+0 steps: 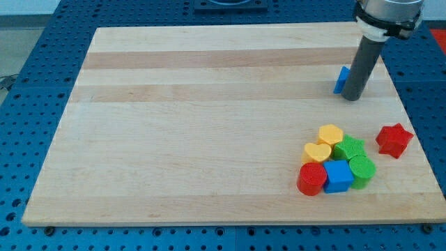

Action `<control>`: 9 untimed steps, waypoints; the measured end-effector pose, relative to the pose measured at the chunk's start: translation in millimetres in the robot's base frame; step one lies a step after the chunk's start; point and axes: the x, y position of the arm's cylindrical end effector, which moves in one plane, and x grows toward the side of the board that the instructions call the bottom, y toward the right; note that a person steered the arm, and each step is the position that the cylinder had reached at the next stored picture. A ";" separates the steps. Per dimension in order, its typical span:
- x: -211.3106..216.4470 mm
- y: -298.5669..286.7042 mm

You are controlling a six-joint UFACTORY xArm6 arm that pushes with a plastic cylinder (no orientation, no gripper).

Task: Push blue triangle towards the center of the board

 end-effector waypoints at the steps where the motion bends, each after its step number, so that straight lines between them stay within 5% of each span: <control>1: 0.0 -0.5; 3: 26.3 46.6; 9: 14.7 45.5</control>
